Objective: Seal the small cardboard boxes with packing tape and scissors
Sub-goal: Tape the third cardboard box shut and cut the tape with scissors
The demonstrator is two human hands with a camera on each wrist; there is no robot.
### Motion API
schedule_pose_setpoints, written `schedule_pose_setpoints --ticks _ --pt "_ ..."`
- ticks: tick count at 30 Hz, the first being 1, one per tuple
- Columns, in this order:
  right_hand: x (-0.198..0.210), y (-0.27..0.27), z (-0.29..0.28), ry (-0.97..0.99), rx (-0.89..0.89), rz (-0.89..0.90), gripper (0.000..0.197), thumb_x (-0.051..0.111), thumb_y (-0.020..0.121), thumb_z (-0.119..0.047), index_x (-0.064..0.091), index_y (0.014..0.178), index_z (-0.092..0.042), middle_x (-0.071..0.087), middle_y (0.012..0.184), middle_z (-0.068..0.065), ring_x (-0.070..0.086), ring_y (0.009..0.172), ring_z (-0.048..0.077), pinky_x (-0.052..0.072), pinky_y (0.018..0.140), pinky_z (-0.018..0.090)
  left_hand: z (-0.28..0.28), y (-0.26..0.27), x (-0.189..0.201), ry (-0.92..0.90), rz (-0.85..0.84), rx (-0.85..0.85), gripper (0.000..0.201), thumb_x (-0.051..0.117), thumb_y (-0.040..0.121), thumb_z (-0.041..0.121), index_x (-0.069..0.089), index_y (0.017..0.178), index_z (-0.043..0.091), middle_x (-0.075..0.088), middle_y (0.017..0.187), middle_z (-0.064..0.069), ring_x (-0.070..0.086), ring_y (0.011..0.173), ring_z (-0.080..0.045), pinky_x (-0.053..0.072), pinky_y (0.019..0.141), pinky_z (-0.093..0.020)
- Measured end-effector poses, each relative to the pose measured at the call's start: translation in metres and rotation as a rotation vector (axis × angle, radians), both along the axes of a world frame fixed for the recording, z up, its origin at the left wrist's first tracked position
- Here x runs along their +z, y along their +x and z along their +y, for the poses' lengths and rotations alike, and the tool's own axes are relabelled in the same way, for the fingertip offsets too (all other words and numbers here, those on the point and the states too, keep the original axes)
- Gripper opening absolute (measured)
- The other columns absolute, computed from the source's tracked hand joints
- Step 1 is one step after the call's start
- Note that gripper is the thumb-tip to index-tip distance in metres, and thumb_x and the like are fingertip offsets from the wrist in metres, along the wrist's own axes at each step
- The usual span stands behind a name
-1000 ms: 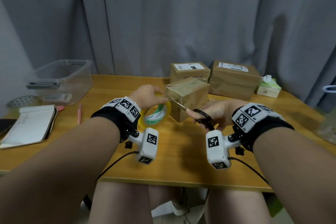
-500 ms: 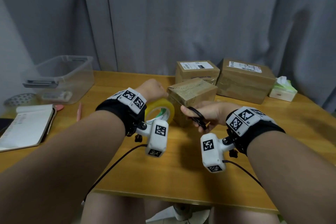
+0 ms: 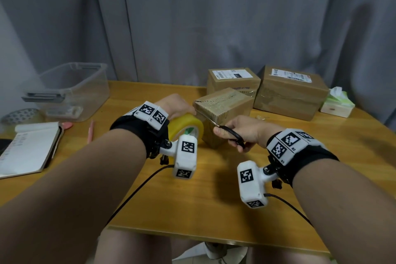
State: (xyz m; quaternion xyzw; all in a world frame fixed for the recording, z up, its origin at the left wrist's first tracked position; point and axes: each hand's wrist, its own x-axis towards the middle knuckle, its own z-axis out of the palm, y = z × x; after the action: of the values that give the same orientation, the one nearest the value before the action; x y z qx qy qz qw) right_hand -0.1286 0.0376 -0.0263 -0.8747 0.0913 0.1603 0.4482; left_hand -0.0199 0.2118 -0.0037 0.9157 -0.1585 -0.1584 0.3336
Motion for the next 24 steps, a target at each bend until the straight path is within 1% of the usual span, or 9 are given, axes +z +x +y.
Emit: schedule_pose_setpoints --ticks 3,7,9,12,15,18,21,22,24 --pt "-0.001 0.005 -0.004 -0.085 -0.019 -0.032 0.047 0.067 0.076 -0.058 0.058 0.083 -0.013 0.055 0.051 -0.002 0.051 0.04 0.01 0.04 0.045 0.02 0.002 0.0 0.0 0.003 0.002 0.022 0.035 0.071 0.079 0.03 0.07 0.096 0.0 0.07 0.087 -0.013 0.06 0.069 -0.023 0.054 0.073 -0.034" --pt "0.001 0.01 -0.009 -0.247 -0.033 -0.052 0.047 0.074 0.075 -0.051 0.061 0.095 -0.011 0.057 0.056 0.0 0.053 0.043 0.011 0.042 0.045 0.022 0.009 -0.004 -0.001 -0.055 -0.007 0.026 0.024 0.07 0.08 0.025 0.069 0.092 0.003 0.065 0.074 -0.006 0.058 0.063 -0.018 0.049 0.057 -0.025" --pt "0.003 0.015 -0.008 -0.39 -0.006 -0.046 0.048 0.076 0.073 -0.051 0.061 0.098 -0.012 0.062 0.065 0.004 0.06 0.054 0.016 0.049 0.054 0.027 0.013 -0.007 -0.005 -0.105 -0.045 -0.009 0.018 0.065 0.086 0.021 0.067 0.095 0.005 0.064 0.079 -0.005 0.059 0.067 -0.017 0.047 0.055 -0.021" --pt "0.007 0.018 -0.002 -0.694 0.108 0.011 0.058 0.075 0.072 -0.055 0.06 0.107 -0.012 0.066 0.093 0.007 0.063 0.085 0.022 0.051 0.077 0.034 0.021 -0.01 -0.011 -0.193 -0.119 -0.039 0.014 0.06 0.091 0.017 0.065 0.099 0.007 0.064 0.089 -0.006 0.059 0.073 -0.014 0.049 0.059 -0.019" --pt "-0.001 0.014 0.002 -0.873 0.18 0.086 0.072 0.073 0.075 -0.054 0.046 0.126 -0.01 0.058 0.119 0.007 0.056 0.106 0.025 0.048 0.09 0.037 0.028 -0.015 -0.015 -0.278 -0.14 -0.051 0.005 0.06 0.091 0.016 0.062 0.092 0.012 0.066 0.095 -0.009 0.061 0.083 -0.02 0.053 0.072 -0.03" --pt "-0.018 0.006 -0.001 -0.846 0.187 0.072 0.073 0.073 0.08 -0.042 0.037 0.137 -0.012 0.052 0.131 0.008 0.053 0.113 0.025 0.048 0.094 0.037 0.031 -0.024 -0.018 -0.366 -0.138 -0.072 0.007 0.058 0.092 0.014 0.058 0.086 0.015 0.063 0.097 -0.009 0.058 0.085 -0.02 0.05 0.077 -0.03" --pt "-0.027 -0.008 -0.006 -0.746 0.157 0.051 0.062 0.061 0.088 -0.019 0.035 0.145 -0.017 0.049 0.138 0.007 0.051 0.119 0.024 0.047 0.093 0.031 0.029 -0.034 -0.019 -0.371 -0.185 -0.1 0.004 0.057 0.093 0.014 0.056 0.09 0.013 0.059 0.087 0.0 0.054 0.077 -0.011 0.046 0.069 -0.017" --pt "-0.026 -0.012 -0.007 -0.753 0.131 0.0 0.054 0.056 0.09 -0.016 0.042 0.142 -0.019 0.051 0.137 0.006 0.052 0.118 0.024 0.047 0.092 0.03 0.027 -0.037 -0.019 -0.363 -0.21 -0.112 0.004 0.056 0.094 0.014 0.056 0.091 0.012 0.056 0.083 0.004 0.052 0.073 -0.008 0.044 0.062 -0.011" --pt "-0.019 -0.018 -0.006 -0.734 -0.004 -0.248 0.031 0.052 0.094 -0.021 0.062 0.123 -0.018 0.063 0.122 0.004 0.059 0.105 0.021 0.05 0.089 0.032 0.023 -0.042 -0.019 -0.331 -0.259 -0.131 0.005 0.055 0.095 0.016 0.056 0.094 0.01 0.054 0.079 0.006 0.049 0.068 -0.006 0.039 0.052 -0.007"
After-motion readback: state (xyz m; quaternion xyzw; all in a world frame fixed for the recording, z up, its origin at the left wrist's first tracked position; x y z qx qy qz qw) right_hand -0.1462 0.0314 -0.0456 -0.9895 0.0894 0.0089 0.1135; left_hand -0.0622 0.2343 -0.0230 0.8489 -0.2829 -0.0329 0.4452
